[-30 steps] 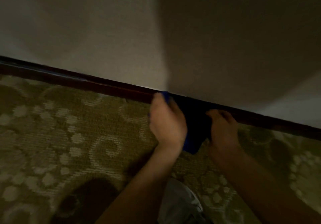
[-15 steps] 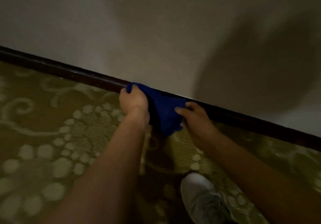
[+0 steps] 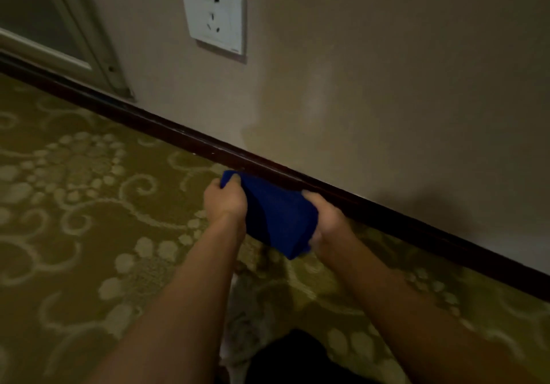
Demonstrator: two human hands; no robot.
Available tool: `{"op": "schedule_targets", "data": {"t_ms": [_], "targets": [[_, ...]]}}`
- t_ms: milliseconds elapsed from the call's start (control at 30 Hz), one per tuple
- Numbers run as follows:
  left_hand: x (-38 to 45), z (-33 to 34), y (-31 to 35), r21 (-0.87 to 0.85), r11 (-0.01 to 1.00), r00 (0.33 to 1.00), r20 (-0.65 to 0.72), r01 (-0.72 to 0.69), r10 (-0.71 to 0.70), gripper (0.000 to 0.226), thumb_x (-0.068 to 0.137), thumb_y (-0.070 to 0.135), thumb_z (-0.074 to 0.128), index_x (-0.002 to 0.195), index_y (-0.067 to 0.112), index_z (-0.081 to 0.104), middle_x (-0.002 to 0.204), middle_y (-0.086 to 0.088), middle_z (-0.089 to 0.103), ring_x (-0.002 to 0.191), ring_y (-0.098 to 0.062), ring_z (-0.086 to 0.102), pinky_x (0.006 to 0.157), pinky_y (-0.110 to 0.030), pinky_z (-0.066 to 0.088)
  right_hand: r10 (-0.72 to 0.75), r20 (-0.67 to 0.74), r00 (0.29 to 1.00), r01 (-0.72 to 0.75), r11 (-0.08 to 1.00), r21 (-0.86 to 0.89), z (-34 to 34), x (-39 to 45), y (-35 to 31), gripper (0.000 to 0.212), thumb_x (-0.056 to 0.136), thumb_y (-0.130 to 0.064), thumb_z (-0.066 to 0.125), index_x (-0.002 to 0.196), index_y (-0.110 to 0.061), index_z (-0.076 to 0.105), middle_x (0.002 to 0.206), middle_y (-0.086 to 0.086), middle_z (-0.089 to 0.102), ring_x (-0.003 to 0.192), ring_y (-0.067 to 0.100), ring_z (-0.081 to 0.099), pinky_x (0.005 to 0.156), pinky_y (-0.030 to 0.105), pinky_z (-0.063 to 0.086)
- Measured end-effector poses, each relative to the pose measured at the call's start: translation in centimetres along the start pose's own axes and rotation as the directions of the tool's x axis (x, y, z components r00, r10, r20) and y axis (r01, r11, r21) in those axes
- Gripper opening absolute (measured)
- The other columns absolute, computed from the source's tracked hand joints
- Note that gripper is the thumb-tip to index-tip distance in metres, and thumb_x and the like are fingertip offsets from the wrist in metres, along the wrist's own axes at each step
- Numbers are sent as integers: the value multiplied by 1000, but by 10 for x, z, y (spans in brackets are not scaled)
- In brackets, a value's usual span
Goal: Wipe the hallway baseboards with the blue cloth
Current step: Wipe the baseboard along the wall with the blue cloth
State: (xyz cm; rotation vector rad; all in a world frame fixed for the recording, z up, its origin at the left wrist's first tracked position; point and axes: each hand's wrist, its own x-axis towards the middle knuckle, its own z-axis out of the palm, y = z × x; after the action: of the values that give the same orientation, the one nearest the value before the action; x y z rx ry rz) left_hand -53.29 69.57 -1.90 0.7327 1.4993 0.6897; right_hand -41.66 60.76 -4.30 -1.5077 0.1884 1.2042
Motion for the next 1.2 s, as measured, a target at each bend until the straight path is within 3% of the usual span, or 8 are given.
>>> {"op": "schedule_targets", "data": {"t_ms": [100,267,400,667,767,900,1067,1200], "targets": [[27,-18,3,18,998,998,9,-56,55,35,102,27,50,133,13,51,102,3,52,105,-22,50,95,-38,44,21,20,1000,-21,1000,19,30,23,18,75,71,-34,83,137,-14,53,124,14,66,99,32,70,62,36,59],[82,-24,10,88,989,991,60,-122,117,24,100,28,50,121,17,57,114,-4,62,112,-26,59,98,-40,48,-81,33,996,76,989,130,55,49,40,32,91,-18,68,122,-15,61,120,8,68,104,24,69,88,42,57],[117,2,22,141,980,985,119,-138,122,10,100,24,51,102,21,60,114,-8,64,109,-29,62,100,-47,49,12,35,999,-18,980,198,65,61,46,58,88,-20,71,140,-22,46,135,9,58,120,27,58,107,48,44],[130,64,1,256,943,955,-148,-213,256,31,95,19,46,116,0,59,113,-14,65,106,-31,62,95,-32,47,-26,-83,996,39,986,164,45,71,15,25,89,-16,70,113,-14,61,103,9,71,89,20,70,72,29,57],[94,84,-20,382,861,927,-28,-335,373,26,98,21,48,116,6,59,100,1,58,95,-16,56,88,-28,43,-37,-303,952,108,969,221,26,71,9,18,93,-12,59,111,-9,60,92,7,66,71,17,63,46,19,46],[95,82,-26,447,845,956,143,-293,256,20,97,28,51,102,12,62,99,-3,66,93,-23,62,93,-40,51,17,-437,899,109,959,262,14,69,25,37,93,-16,60,129,-11,55,113,9,64,89,21,61,67,30,49],[137,66,1,283,930,913,-265,-234,310,20,98,20,47,105,7,60,109,-15,66,101,-30,61,84,-24,38,-37,-110,993,42,998,47,60,55,34,47,83,-30,75,126,-32,55,123,0,63,108,21,62,97,41,50],[104,101,-27,326,900,900,-227,-290,372,15,100,23,42,93,12,49,95,-7,63,86,-22,58,79,-31,45,-127,-263,956,154,985,82,26,59,1,24,92,-16,64,115,-13,60,101,5,67,83,16,65,61,24,54]]}}
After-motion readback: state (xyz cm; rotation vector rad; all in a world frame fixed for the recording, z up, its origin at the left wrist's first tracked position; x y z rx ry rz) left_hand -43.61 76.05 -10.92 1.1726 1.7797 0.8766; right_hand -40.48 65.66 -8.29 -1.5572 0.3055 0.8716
